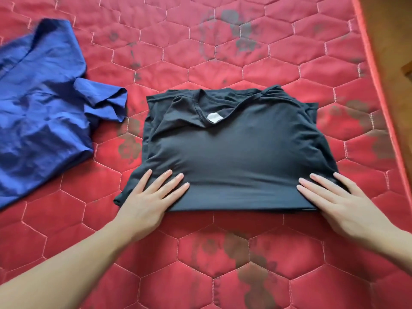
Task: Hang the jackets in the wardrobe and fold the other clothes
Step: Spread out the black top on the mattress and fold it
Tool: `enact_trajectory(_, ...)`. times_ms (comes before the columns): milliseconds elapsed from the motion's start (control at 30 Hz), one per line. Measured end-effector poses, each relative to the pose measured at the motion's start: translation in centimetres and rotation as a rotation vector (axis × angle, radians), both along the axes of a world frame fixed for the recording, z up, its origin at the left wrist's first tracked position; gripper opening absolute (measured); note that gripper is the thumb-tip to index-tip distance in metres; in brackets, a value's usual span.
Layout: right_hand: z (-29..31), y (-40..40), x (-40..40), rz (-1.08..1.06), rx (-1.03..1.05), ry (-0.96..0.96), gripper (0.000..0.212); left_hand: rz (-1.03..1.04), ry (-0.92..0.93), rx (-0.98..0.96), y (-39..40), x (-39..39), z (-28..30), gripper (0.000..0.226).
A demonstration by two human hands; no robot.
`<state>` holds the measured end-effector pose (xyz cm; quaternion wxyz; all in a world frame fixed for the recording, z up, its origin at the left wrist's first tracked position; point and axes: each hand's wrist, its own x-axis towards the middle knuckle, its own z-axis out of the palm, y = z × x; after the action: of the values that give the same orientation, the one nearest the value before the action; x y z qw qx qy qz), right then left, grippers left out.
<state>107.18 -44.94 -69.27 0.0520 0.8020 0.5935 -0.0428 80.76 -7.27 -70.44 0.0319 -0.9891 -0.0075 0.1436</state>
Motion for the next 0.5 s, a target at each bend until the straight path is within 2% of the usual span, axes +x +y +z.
enact_trajectory(167, 0.0, 0.8, -1.0, -0.142, -0.035, 0.043, 0.058, 0.041, -0.001, 0.026, -0.7, 0.3, 0.0, 0.079)
enact_trajectory(300, 1.2, 2.3, -1.9, -0.157, 0.070, 0.106, 0.044, 0.115, 0.040, 0.055, -0.6, 0.8, 0.4, 0.086)
enact_trajectory(400, 1.4, 3.4, -4.5, -0.134, 0.092, 0.098, 0.035, 0.240, 0.029, -0.034, -3.8, 1.8, 1.3, 0.095)
enact_trajectory(500, 1.3, 4.8, -7.0, -0.097, 0.126, 0.132, 0.034, 0.168, -0.068, -0.219, -9.7, 3.0, 2.0, 0.094)
